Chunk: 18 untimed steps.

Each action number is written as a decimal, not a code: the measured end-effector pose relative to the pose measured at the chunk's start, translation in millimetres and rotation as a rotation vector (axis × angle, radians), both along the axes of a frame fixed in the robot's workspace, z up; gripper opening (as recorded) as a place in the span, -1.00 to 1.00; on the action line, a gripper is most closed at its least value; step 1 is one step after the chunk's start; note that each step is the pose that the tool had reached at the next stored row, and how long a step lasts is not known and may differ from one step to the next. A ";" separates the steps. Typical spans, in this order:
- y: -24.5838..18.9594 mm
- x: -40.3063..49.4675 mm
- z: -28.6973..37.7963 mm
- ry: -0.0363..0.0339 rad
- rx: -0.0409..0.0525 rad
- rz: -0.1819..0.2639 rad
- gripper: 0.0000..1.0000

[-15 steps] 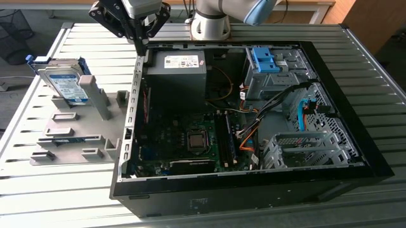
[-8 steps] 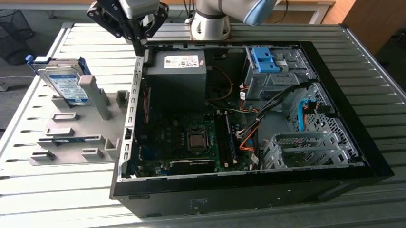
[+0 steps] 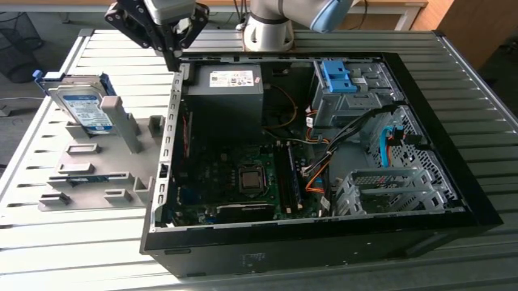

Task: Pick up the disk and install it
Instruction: 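Reach for the disk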

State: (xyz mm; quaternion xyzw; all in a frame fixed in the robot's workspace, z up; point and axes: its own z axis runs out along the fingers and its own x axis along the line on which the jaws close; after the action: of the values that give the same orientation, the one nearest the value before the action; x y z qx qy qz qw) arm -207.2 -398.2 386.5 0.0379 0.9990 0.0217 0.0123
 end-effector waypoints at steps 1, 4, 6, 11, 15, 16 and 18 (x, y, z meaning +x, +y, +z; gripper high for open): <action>0.5 -1.3 0.0 0.0000 0.0000 0.000 -0.79; 2.5 -6.1 0.0 0.0001 0.0000 0.000 -0.79; 4.0 -10.1 -0.1 0.0001 -0.0001 0.000 -0.79; 4.3 -12.3 -0.3 0.0001 0.0000 0.000 -0.79; 4.3 -13.4 -0.3 0.0002 -0.0001 0.000 -0.79; 4.3 -13.7 -0.3 0.0002 -0.0001 0.000 -0.79; 4.4 -14.2 -0.4 0.0002 0.0000 0.000 -0.79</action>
State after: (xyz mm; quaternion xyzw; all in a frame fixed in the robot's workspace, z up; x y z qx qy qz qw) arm -221.4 -393.8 386.1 0.0379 0.9990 0.0217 0.0122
